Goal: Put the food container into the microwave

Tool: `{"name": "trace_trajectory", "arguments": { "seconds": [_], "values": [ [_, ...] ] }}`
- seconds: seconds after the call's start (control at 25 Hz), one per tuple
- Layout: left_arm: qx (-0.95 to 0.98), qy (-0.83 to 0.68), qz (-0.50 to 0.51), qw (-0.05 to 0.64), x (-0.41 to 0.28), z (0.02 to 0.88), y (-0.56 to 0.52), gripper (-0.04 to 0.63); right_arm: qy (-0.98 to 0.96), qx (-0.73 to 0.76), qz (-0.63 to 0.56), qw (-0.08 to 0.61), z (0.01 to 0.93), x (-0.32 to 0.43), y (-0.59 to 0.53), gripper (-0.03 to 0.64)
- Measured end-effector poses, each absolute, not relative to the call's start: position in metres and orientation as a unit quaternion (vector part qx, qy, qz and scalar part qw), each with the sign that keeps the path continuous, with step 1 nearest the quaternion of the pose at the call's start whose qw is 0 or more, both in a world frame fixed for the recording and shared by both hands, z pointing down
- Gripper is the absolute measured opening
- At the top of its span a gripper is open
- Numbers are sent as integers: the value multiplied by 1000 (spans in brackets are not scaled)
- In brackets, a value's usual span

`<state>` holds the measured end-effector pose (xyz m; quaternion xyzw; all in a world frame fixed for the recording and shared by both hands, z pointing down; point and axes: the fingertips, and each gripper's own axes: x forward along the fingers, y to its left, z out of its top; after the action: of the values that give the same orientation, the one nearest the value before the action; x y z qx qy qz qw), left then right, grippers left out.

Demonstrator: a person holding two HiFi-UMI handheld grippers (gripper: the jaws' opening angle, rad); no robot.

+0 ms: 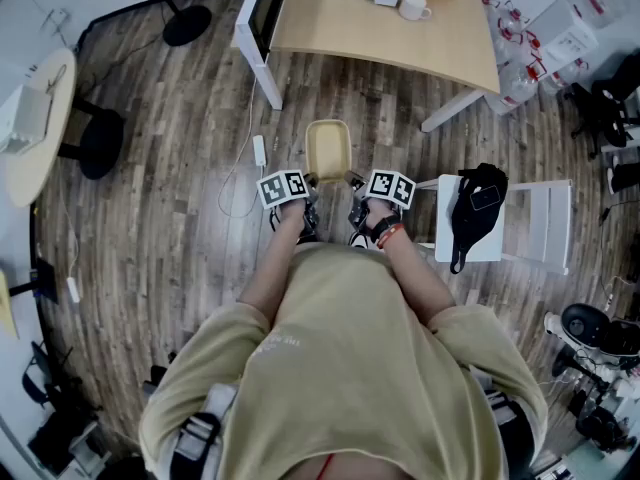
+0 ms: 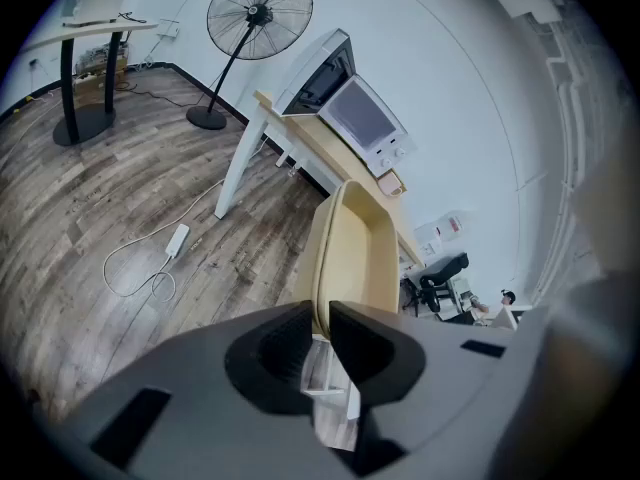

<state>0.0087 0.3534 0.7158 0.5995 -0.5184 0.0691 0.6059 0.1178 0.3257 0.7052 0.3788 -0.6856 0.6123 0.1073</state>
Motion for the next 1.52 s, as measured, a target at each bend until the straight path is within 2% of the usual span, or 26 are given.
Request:
{"name": "trace_trajectory", "arguments": {
  "seconds": [0.6, 0.96, 1.2, 1.52],
  "values": [
    [617, -503, 79, 600, -16, 716, 327, 67, -671, 400, 619, 83, 709, 96, 303, 54],
    [626, -494, 80, 597, -54, 718, 317, 67, -649, 404, 641, 68, 718, 59, 301, 54],
    [625, -487, 78, 605, -72, 726, 323, 63, -692, 414, 583, 102, 721, 38, 305, 54],
    [631, -476, 74, 608, -82, 731, 311, 61, -671, 406, 610, 111, 735, 28, 298, 54]
  ]
}}
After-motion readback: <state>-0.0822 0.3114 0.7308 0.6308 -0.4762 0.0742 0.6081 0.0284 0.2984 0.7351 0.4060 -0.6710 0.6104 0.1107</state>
